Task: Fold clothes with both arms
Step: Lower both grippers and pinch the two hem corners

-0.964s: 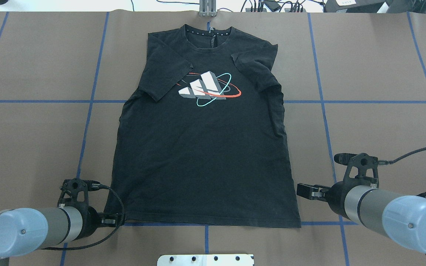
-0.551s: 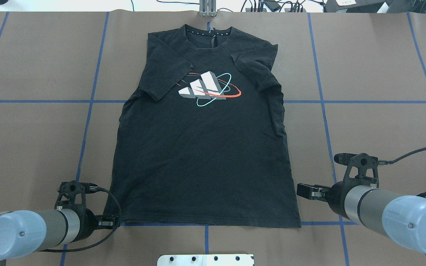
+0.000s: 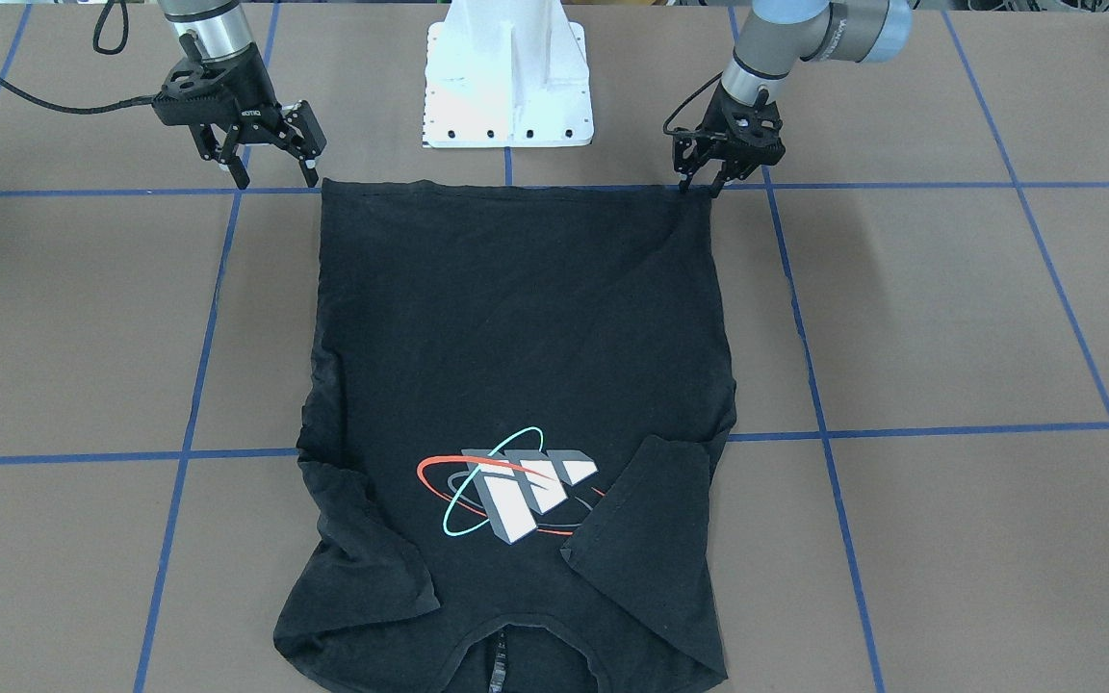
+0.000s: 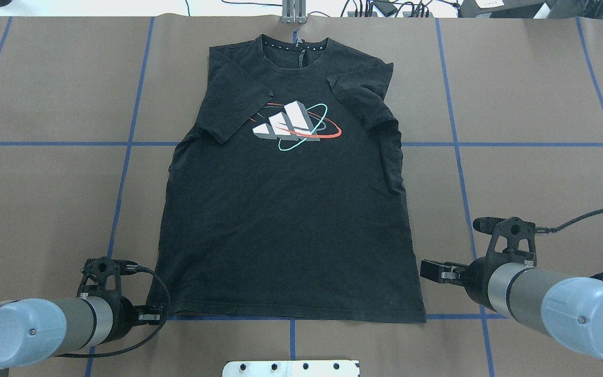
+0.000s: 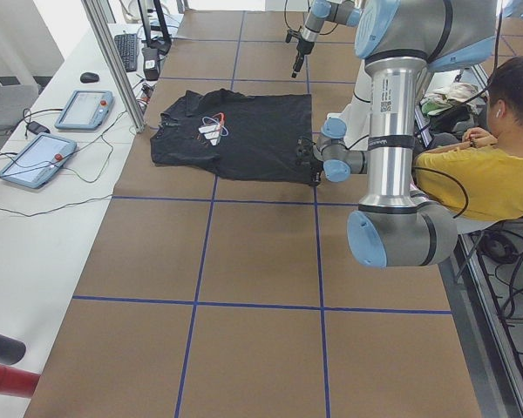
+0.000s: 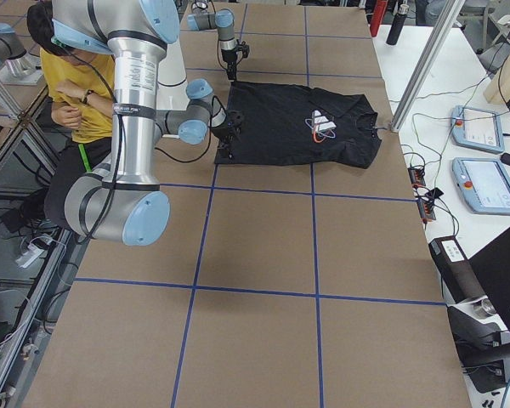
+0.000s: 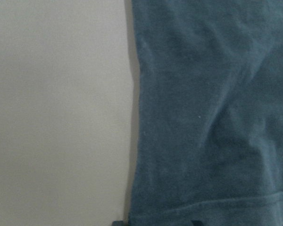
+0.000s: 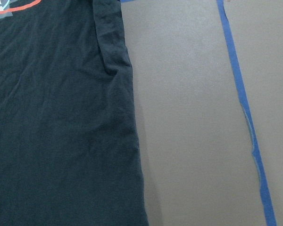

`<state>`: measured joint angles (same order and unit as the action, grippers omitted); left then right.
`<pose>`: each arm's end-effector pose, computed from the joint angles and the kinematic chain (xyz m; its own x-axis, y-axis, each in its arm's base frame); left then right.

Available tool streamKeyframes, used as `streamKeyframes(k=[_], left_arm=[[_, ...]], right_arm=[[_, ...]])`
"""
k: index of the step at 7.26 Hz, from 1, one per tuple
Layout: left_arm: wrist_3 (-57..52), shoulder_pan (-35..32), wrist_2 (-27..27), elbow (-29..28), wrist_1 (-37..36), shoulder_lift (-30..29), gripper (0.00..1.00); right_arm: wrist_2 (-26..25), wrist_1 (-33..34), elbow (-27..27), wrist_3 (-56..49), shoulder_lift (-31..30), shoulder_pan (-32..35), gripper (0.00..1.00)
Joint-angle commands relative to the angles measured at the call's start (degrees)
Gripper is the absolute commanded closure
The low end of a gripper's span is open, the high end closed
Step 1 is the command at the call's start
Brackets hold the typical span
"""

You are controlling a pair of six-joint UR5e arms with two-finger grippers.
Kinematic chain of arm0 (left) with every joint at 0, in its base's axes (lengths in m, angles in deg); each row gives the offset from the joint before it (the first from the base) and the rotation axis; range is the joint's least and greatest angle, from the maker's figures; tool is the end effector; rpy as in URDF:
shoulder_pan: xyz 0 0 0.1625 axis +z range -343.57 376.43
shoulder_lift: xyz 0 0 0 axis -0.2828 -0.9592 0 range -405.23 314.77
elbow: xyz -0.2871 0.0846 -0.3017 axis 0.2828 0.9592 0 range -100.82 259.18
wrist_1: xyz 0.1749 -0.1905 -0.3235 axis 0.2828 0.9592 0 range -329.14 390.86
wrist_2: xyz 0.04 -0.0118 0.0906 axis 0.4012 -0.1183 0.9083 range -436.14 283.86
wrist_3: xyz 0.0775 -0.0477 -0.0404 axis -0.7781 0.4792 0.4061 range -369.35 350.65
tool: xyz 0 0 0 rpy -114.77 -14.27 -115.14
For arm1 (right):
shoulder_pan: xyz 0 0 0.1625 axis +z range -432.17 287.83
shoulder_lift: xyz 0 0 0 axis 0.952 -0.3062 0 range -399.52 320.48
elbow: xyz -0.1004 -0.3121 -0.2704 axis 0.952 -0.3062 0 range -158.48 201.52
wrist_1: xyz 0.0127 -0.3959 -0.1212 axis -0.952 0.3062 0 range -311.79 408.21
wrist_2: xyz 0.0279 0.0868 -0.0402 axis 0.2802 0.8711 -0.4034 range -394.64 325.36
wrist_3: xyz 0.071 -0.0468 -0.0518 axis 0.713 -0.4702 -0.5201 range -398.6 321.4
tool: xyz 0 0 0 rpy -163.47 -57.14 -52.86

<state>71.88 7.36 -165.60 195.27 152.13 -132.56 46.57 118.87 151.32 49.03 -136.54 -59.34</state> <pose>0.4519 -0.2081 0.4073 0.5893 0.0603 -0.8057 0.0762 0.9886 0.1298 -0.3733 -0.2373 0.3537 0.6121 0.0974 0.7848 -0.3120 0.9416 0.1264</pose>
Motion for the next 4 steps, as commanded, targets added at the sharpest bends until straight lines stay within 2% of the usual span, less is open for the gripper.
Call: streamKeyframes(k=[1,2,4], left_arm=[[1.03,0.02,-0.01,-0.08,0.02,-0.03,0.95],[1.38,0.02,-0.01,0.10,0.02,-0.03,1.00],[1.56,-0.16,0.08,0.71,0.02,-0.03,1.00]], right_arm=[[0.00,0.00,0.01,0.00,-0.01,0.00,0.00],[0.00,0.00,0.01,0.00,-0.01,0.00,0.00],[0.00,0.00,-0.08,0.00,-0.01,-0.09,0.00]])
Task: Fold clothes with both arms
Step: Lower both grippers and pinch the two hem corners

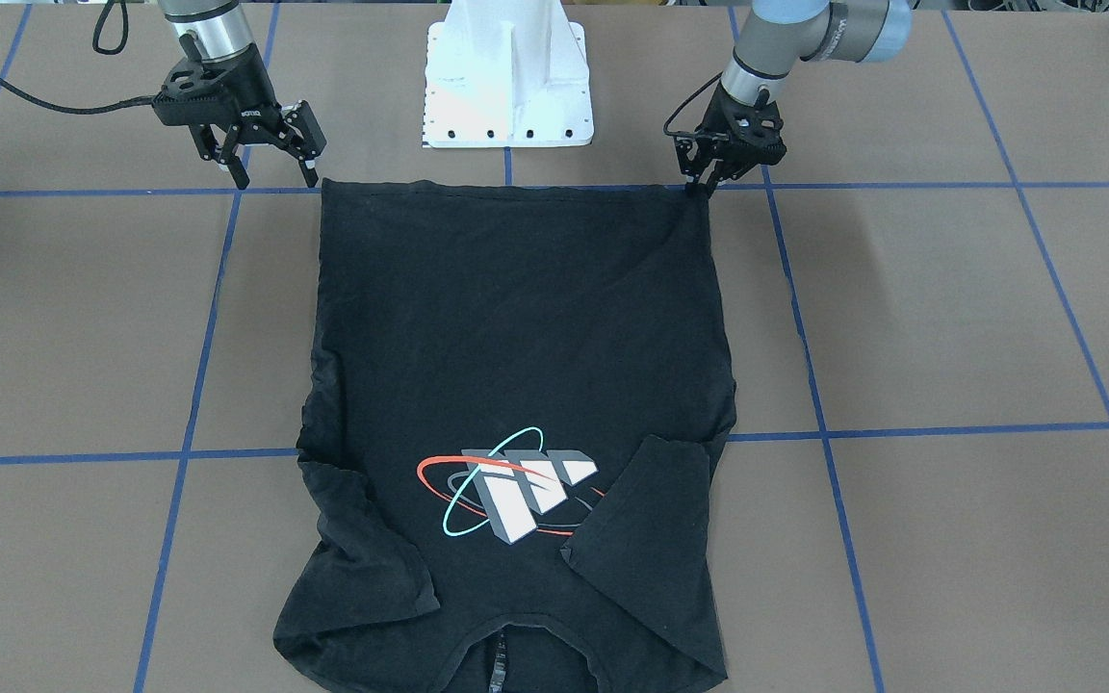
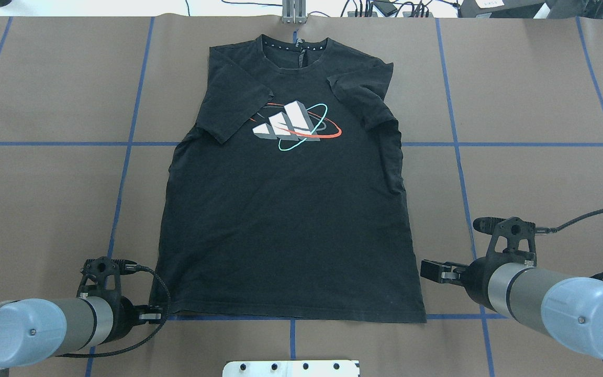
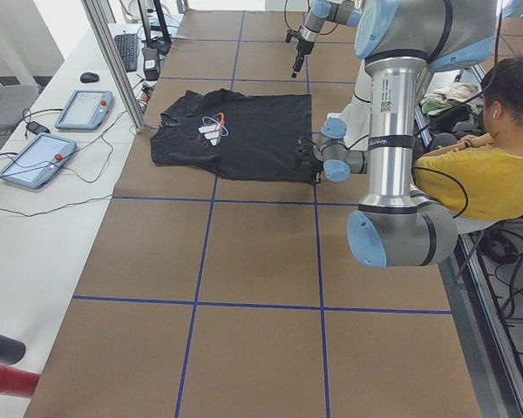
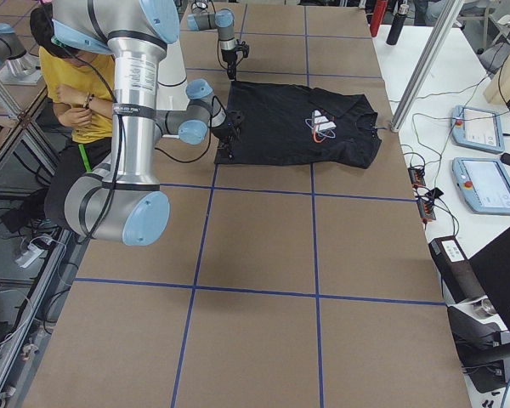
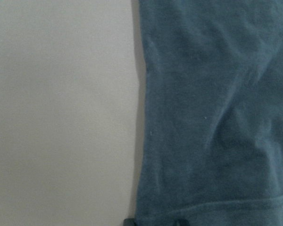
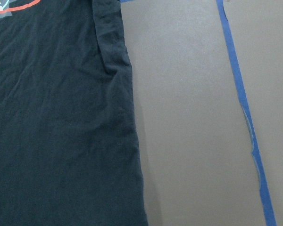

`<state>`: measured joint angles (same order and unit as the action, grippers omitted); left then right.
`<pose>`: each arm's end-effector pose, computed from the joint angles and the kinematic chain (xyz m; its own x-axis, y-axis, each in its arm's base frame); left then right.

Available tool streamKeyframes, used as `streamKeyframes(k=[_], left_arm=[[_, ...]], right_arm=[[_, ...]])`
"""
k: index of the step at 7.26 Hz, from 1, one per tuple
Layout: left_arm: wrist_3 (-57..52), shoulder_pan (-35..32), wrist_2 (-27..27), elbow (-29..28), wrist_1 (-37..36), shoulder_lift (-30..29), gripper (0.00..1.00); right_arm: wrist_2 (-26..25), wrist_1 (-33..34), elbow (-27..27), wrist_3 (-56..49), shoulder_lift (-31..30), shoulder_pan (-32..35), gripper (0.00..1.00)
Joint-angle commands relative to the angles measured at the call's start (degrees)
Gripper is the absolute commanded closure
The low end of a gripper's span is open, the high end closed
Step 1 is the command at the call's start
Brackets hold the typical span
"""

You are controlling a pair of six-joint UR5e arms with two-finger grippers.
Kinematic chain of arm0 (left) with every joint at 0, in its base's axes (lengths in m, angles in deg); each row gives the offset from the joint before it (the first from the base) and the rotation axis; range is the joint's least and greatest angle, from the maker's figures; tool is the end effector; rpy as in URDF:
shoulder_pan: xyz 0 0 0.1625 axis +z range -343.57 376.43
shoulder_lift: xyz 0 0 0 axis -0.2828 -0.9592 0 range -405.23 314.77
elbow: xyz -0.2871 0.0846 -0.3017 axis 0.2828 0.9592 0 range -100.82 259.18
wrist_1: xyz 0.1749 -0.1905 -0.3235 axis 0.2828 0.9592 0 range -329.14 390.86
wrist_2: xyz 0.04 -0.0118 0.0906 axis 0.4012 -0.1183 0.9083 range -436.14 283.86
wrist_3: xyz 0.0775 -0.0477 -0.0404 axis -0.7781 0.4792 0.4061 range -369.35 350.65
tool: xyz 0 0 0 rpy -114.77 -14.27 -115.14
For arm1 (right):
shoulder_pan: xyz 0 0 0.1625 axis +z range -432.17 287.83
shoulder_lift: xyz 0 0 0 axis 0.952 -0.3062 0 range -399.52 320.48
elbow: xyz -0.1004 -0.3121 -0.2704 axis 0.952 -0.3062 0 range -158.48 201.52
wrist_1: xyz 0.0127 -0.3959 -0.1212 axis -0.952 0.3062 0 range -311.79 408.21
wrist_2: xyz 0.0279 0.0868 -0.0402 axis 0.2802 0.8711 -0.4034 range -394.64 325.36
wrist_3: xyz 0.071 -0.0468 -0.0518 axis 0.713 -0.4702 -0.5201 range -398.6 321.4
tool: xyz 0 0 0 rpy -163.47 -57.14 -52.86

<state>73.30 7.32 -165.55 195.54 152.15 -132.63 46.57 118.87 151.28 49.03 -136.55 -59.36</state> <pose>0.4511 -0.2084 0.4043 0.5823 0.0362 -0.8122 0.0929 0.9895 0.1107 -0.3735 -0.2372 0.3541 0.6128 0.0974 0.7842 -0.3116 0.9418 0.1265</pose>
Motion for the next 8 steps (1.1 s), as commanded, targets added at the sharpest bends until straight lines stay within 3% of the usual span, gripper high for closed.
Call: streamKeyframes(k=[1,4,6,8], left_arm=[[0.22,-0.12,0.03,1.32,-0.09,0.04,1.00],[0.22,-0.21,-0.15,1.85,0.00,-0.14,1.00],[0.22,-0.21,0.03,2.21,0.00,-0.14,1.00],[0.22,-0.21,2.39,2.47,0.00,-0.31,1.00]], right_arm=[[0.00,0.00,-0.03,0.09,-0.09,-0.24,0.00],[-0.70,0.09,-0.56,1.57,-0.09,-1.72,0.00],[-4.91,-0.09,-1.96,4.47,0.00,-5.24,0.00],[-5.10,-0.18,-3.20,7.98,0.70,-6.39,0.02]])
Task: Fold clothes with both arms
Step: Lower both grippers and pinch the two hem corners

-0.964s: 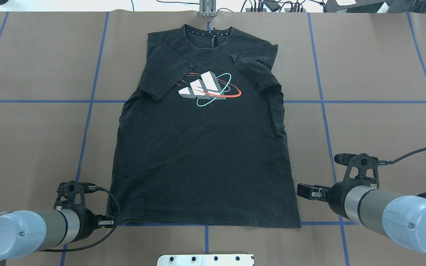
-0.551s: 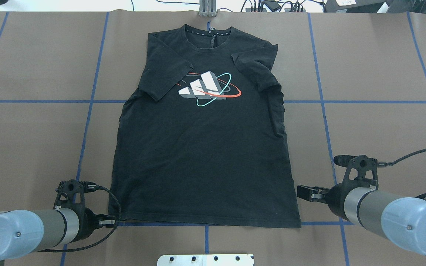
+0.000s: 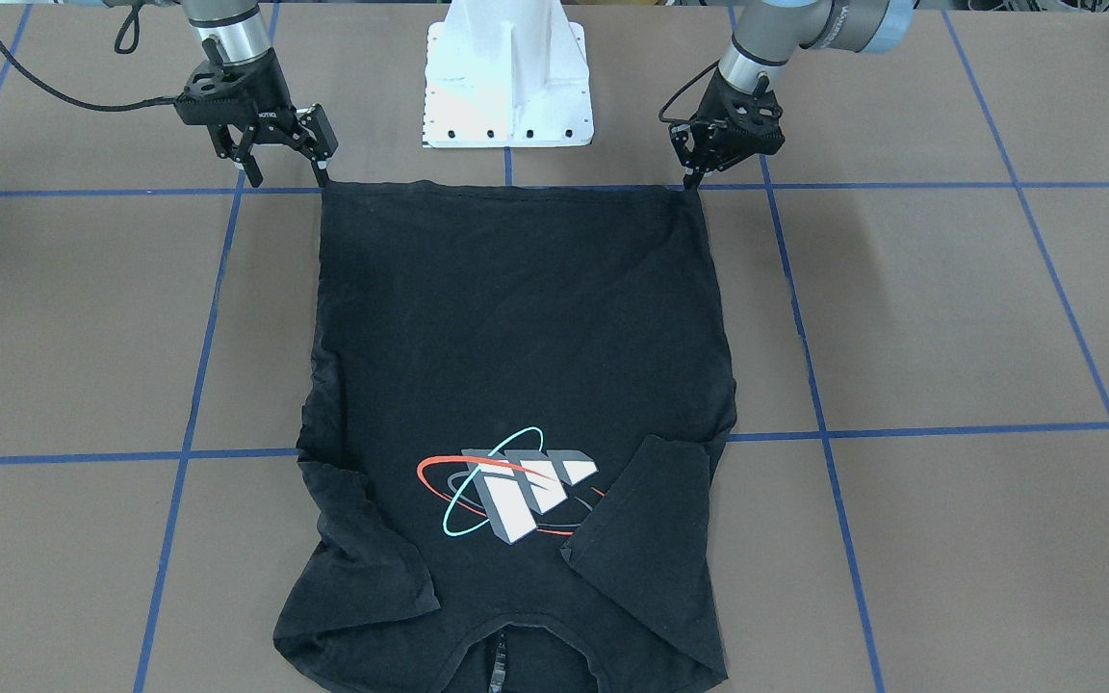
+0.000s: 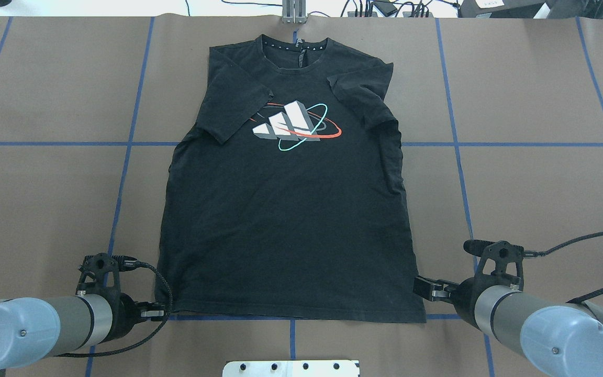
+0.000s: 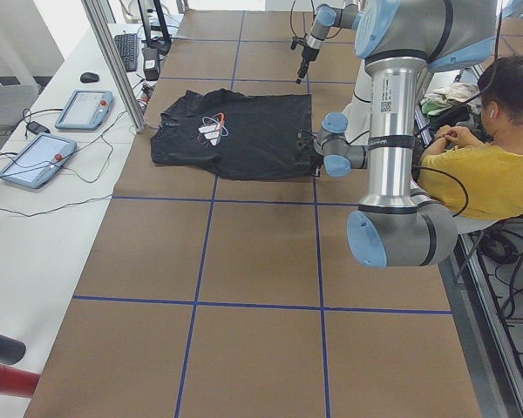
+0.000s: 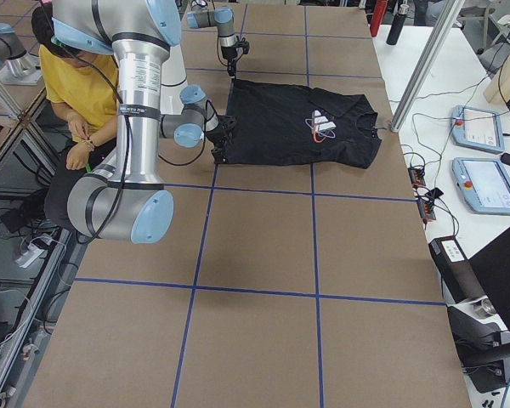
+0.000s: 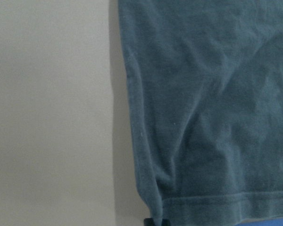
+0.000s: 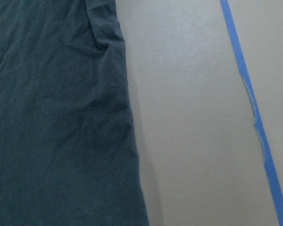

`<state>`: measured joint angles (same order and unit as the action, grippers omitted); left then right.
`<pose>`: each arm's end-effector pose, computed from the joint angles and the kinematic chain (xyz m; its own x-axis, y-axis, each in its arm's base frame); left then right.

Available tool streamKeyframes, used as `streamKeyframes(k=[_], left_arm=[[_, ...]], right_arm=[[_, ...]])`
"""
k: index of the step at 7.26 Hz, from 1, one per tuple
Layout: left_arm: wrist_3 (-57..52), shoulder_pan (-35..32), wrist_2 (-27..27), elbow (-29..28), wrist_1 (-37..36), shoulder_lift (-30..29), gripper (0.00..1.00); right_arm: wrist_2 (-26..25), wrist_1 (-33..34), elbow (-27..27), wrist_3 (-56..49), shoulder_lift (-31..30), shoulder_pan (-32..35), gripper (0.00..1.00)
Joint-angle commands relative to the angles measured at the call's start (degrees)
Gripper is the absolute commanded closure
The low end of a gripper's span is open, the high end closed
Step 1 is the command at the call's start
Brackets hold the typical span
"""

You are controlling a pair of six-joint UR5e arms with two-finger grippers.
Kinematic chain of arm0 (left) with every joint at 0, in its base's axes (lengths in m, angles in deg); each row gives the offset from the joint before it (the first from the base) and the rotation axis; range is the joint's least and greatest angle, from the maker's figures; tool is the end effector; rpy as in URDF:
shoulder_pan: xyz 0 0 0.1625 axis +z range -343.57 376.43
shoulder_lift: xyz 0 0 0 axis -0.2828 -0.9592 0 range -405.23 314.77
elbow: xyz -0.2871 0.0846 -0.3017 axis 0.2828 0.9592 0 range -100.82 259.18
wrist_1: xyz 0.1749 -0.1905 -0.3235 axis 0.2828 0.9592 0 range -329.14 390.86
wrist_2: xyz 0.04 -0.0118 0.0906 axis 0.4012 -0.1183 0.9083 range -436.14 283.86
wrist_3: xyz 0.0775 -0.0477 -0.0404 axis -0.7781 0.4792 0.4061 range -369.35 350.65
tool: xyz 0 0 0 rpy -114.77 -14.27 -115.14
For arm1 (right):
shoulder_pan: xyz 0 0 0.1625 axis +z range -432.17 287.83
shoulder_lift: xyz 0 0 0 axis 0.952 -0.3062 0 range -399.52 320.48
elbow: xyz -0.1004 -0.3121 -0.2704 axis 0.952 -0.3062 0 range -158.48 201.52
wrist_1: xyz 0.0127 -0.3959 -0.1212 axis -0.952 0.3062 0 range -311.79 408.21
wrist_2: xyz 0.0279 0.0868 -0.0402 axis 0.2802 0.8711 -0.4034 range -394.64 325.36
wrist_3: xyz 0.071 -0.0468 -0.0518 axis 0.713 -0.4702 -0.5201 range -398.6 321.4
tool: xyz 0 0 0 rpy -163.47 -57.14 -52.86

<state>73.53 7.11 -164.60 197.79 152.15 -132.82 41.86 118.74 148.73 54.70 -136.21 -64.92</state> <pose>0.4433 -0.2106 0.3834 0.5491 0.0354 -0.8350 0.1171 0.9860 0.1188 -0.4034 -0.2091 0.3713 0.6194 0.1352 0.7733 -0.3363 0.9358 0.1058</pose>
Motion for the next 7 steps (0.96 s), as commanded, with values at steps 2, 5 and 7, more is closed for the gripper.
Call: streamKeyframes(k=[2,5,7], left_arm=[[0.00,0.17,1.97,0.39,0.09,-0.31,1.00],[-0.09,0.78,4.08,0.40,0.00,-0.22,1.00],[-0.09,1.23,5.14,0.48,0.00,-0.22,1.00]], right_arm=[[-5.29,-0.04,-1.96,7.75,0.62,-5.38,0.03],[-7.86,0.04,-4.33,12.08,1.67,-9.18,0.28],[-8.12,-0.04,-7.23,12.08,3.51,-9.45,0.37]])
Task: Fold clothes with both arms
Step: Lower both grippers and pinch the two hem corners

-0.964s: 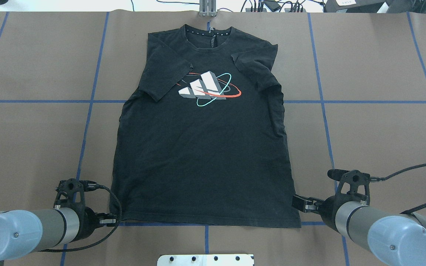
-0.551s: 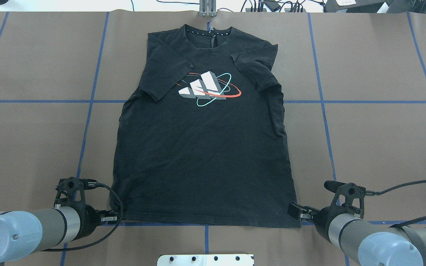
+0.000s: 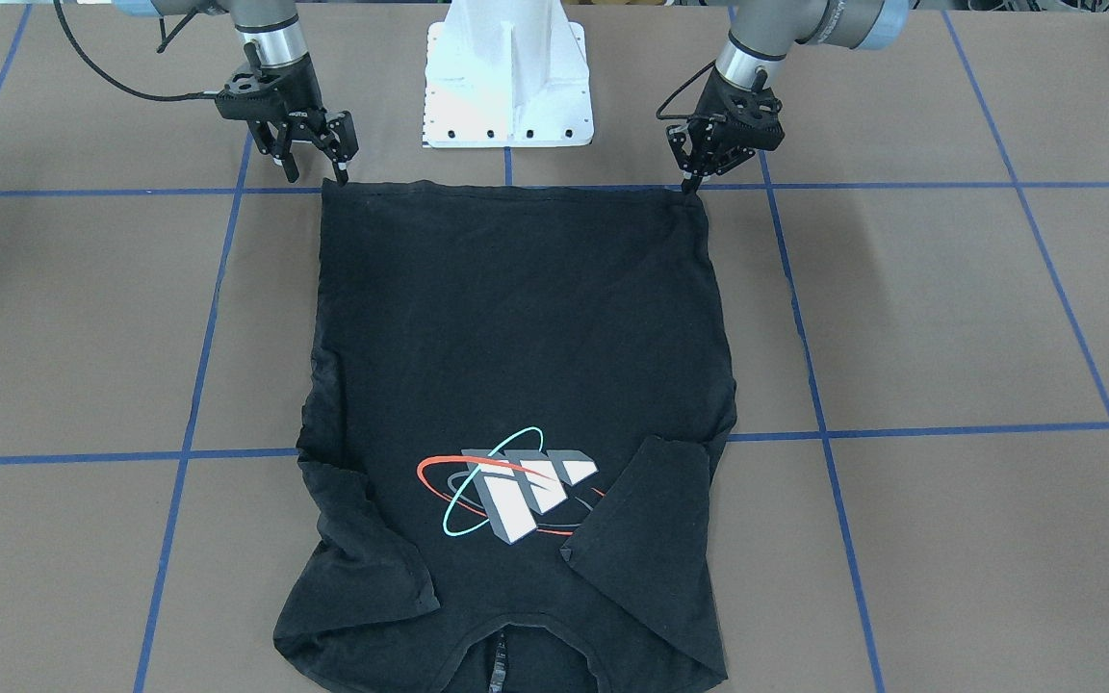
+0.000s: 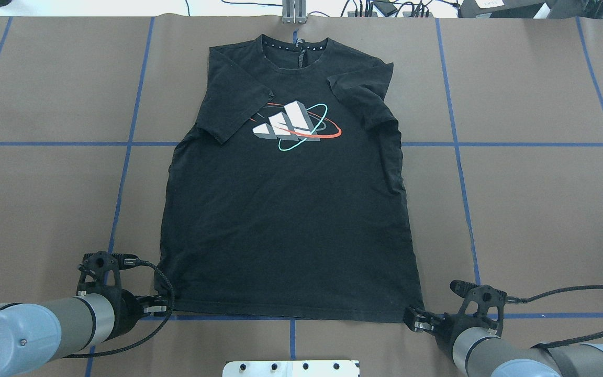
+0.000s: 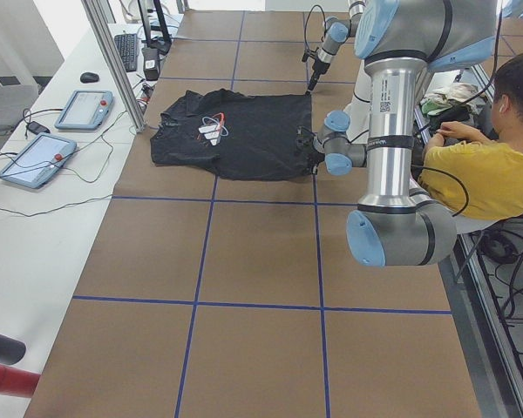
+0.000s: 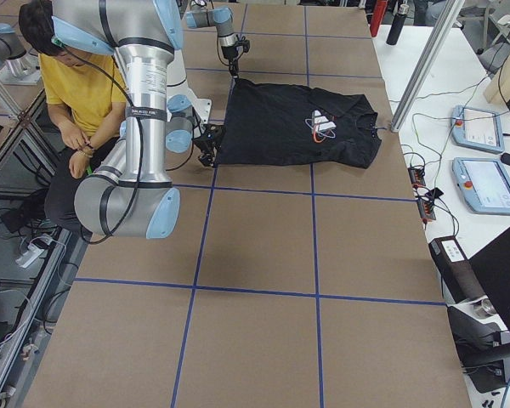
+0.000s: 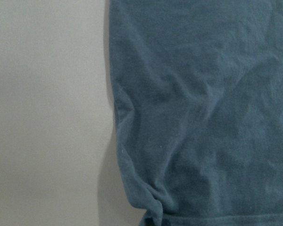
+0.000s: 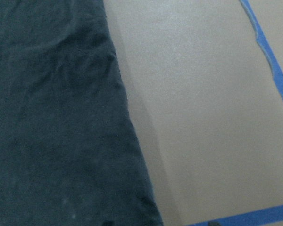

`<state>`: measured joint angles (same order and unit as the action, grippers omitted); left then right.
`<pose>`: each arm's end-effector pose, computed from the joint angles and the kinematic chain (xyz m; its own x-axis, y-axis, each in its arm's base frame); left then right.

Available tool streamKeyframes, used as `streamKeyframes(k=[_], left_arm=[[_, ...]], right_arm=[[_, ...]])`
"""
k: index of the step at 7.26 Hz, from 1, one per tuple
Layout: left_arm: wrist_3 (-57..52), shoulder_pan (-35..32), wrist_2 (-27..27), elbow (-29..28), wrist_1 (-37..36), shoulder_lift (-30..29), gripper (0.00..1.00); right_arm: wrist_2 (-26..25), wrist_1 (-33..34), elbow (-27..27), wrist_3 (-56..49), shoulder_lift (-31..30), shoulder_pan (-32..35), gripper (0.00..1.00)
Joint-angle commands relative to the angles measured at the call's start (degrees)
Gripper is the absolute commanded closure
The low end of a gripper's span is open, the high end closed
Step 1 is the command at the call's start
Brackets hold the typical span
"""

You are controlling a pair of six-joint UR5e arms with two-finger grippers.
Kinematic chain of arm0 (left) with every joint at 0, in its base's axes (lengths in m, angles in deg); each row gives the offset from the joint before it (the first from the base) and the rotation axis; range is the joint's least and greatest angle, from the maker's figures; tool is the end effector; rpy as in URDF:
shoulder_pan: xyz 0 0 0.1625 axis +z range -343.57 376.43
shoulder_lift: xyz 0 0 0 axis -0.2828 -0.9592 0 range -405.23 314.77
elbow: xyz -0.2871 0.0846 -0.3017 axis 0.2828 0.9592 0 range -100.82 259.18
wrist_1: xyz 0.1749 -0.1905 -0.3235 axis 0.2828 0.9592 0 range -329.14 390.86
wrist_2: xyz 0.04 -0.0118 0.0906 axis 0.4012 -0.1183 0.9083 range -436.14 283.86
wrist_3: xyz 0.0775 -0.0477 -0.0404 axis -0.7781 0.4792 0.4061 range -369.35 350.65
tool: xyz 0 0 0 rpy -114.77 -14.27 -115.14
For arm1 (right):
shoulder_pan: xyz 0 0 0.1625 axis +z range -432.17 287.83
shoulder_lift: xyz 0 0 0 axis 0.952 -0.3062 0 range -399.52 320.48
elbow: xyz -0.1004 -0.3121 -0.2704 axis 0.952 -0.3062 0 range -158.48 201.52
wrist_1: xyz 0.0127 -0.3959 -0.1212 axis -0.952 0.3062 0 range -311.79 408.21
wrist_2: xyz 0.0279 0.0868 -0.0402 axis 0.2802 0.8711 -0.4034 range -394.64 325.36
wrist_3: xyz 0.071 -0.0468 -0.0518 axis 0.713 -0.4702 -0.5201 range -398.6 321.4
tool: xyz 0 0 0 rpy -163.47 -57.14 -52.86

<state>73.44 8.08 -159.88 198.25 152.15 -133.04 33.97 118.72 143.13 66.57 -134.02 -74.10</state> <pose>0.4444 -0.2109 0.3773 0.5473 0.0458 -0.8357 0.1686 0.9720 0.1636 -0.4570 -0.1543 0.3987 0.6017 0.2235 0.7669 -0.4050 0.9128 0.0518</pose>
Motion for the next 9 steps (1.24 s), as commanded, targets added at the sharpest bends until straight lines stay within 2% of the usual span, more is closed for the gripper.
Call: streamKeyframes(k=[1,2,3,4,5,6,7,9], left_arm=[[0.00,0.26,0.51,0.03,0.00,0.00,1.00],[0.00,0.26,0.42,0.03,0.00,0.00,1.00],[0.00,0.26,0.51,0.03,0.00,0.00,1.00],[0.00,0.26,0.51,-0.06,0.00,0.00,1.00],[0.00,0.18,0.51,0.03,0.00,0.00,1.00],[0.00,0.17,0.51,0.03,0.00,0.09,1.00],[0.09,0.17,0.51,0.03,0.00,0.09,1.00],[0.09,0.17,0.51,0.03,0.00,0.09,1.00]], right_arm=[[-0.33,-0.03,-1.90,0.91,1.42,-0.62,0.41],[-0.85,-0.03,-1.91,1.70,1.34,-1.06,0.46],[-1.29,-0.03,-1.91,1.80,1.16,-1.32,0.46],[-1.82,-0.03,-1.65,1.80,1.16,-1.32,0.51],[-2.08,-0.03,-1.47,1.89,1.25,-1.32,0.69],[-2.08,-0.03,-0.94,1.80,1.25,-1.32,0.96],[-2.08,-0.03,-0.59,1.80,1.16,-1.32,1.00],[-2.08,-0.03,-0.59,1.80,1.07,-1.24,1.00]])
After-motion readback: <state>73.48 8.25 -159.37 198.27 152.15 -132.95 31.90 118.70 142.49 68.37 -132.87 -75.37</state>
